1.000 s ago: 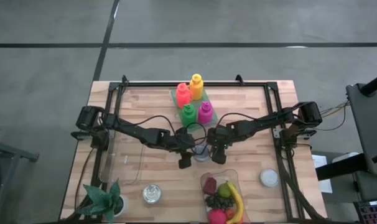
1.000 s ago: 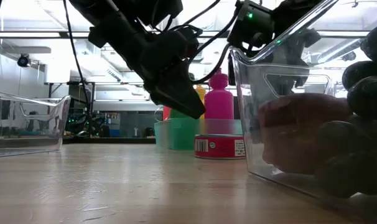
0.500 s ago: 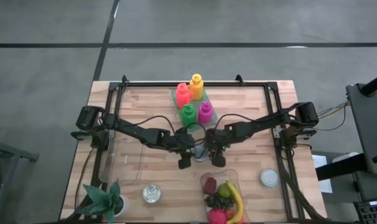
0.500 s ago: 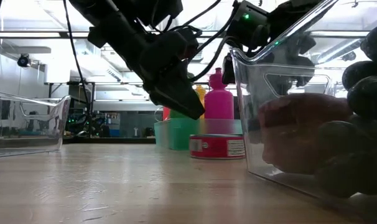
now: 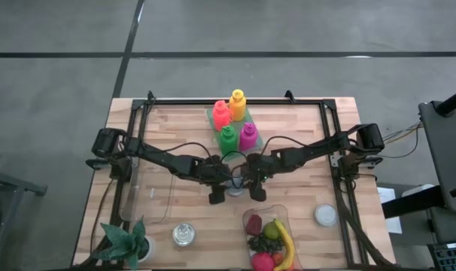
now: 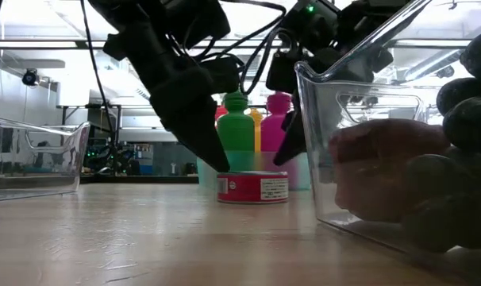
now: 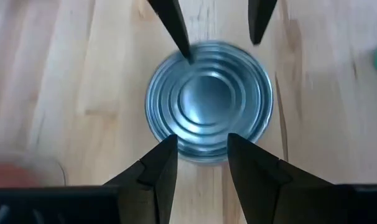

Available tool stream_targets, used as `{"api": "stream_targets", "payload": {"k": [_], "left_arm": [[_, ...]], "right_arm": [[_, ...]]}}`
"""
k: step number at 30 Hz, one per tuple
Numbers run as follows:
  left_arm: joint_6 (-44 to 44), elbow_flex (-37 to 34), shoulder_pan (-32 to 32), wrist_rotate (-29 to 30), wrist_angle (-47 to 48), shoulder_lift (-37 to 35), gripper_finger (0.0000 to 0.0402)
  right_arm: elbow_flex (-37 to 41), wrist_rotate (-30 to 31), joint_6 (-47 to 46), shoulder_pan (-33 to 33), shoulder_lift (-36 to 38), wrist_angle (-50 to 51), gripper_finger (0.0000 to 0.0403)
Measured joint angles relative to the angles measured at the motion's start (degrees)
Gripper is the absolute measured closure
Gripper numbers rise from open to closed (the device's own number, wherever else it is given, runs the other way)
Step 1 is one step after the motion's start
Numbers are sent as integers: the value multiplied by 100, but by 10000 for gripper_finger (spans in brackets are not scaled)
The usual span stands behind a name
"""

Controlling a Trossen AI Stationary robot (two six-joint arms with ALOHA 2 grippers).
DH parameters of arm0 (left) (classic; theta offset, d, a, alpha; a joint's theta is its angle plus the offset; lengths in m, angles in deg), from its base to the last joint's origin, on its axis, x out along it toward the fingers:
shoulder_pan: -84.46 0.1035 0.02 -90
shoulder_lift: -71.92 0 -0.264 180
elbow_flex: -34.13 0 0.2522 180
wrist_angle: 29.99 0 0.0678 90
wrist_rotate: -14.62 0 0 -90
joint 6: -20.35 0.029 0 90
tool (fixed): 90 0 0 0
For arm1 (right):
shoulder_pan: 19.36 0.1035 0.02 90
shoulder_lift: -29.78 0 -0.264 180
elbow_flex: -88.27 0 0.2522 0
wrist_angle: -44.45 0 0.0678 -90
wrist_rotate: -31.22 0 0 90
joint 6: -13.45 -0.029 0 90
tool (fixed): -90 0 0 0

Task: Pick & Place Food Item
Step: Put the red tuna can into the top transparent bin

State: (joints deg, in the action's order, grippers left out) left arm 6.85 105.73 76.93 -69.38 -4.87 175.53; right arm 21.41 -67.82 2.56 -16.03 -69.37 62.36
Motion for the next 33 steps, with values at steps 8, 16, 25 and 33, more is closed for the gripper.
{"api": "stream_targets", "payload": {"k": [8, 16, 25, 33], "left_arm": [[-1, 4, 0, -1, 115, -4, 188], [3, 4, 0, -2, 194, -37, 188], [3, 4, 0, -2, 208, -37, 188], [8, 0, -4, -1, 239, -37, 188]], "right_arm": [[-38, 251, -214, 2, -43, -249, 269], [-150, 326, -222, -38, 35, 710, 269], [-167, 290, -292, -20, -249, 550, 269], [-452, -62, -224, -20, -725, 544, 269]]}}
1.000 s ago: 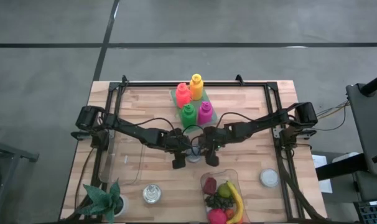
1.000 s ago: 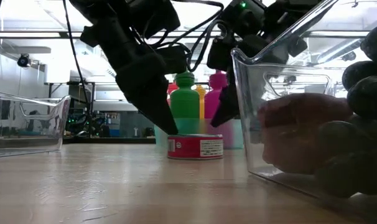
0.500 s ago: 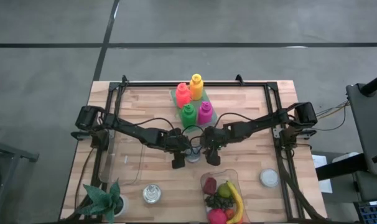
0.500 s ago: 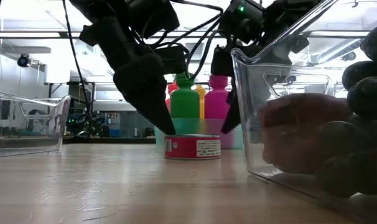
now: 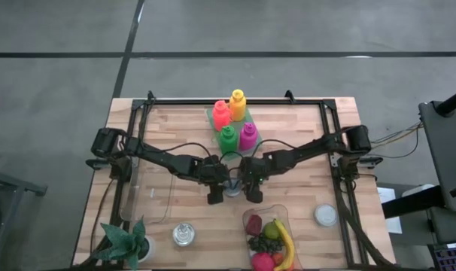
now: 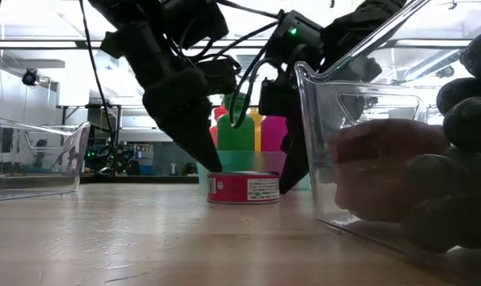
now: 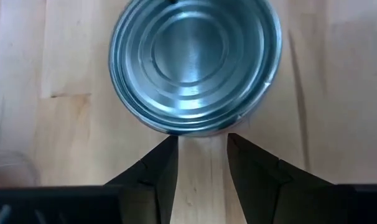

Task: Pick & Place Food Item
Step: Put the red tuna can into the top transparent bin

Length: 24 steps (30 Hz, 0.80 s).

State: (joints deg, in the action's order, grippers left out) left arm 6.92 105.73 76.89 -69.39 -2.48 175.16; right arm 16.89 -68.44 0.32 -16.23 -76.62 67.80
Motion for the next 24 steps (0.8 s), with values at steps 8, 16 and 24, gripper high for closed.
{"api": "stream_targets", "payload": {"k": [8, 16, 24], "left_arm": [[-4, -11, 0, 1, 47, -4, 188], [14, -11, 0, 1, 65, -7, 188], [15, -11, 10, 1, 50, -128, 188]], "right_arm": [[-367, -79, 104, 0, -370, -34, 269], [-619, -154, 224, 0, -407, -42, 269], [-523, -116, 120, -2, -385, -255, 269]]}}
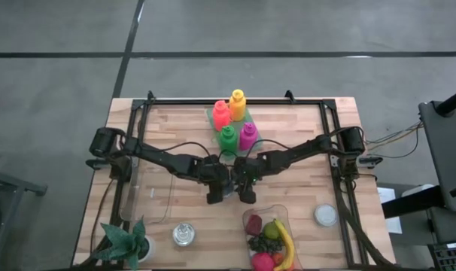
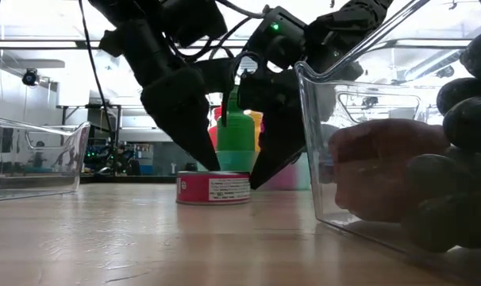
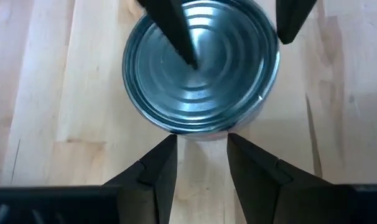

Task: Pick & Place Food Item
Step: Put the red tuna can into the top transparent bin

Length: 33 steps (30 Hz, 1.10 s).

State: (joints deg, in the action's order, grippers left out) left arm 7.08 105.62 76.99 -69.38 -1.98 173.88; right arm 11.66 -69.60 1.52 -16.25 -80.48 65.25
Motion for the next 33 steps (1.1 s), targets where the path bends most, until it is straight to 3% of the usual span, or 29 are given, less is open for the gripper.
{"api": "stream_targets", "payload": {"k": [12, 21, 33], "left_arm": [[-22, 7, -15, -2, 1117, -1147, 188], [-20, -111, -267, -24, 1143, -792, 188], [-17, -492, -534, -154, 456, -646, 188]], "right_arm": [[39, 6, -69, -2, -48, 21, 269], [39, -16, -80, 0, -48, -38, 269], [43, -16, -91, -1, -50, -197, 269]]}}
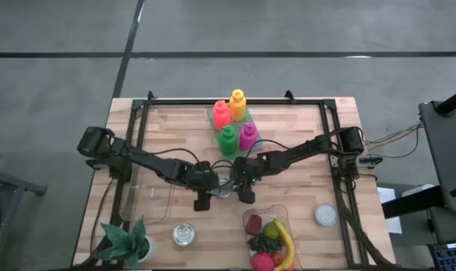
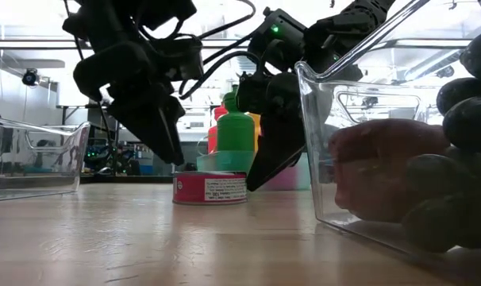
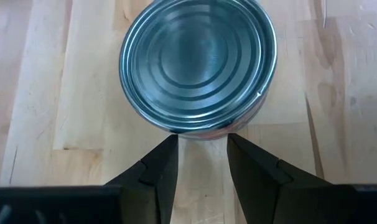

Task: Pick & Place Food Item
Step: Put the red tuna can into the top transparent bin

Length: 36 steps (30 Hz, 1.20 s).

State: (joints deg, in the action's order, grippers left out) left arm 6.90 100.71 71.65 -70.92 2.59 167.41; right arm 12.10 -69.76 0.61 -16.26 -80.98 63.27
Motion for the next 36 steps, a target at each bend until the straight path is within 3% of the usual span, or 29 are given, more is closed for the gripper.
{"api": "stream_targets", "payload": {"k": [36], "left_arm": [[-4, -76, -48, 12, -200, 178, 188]], "right_arm": [[-117, -15, -48, 5, -15, -93, 269]]}}
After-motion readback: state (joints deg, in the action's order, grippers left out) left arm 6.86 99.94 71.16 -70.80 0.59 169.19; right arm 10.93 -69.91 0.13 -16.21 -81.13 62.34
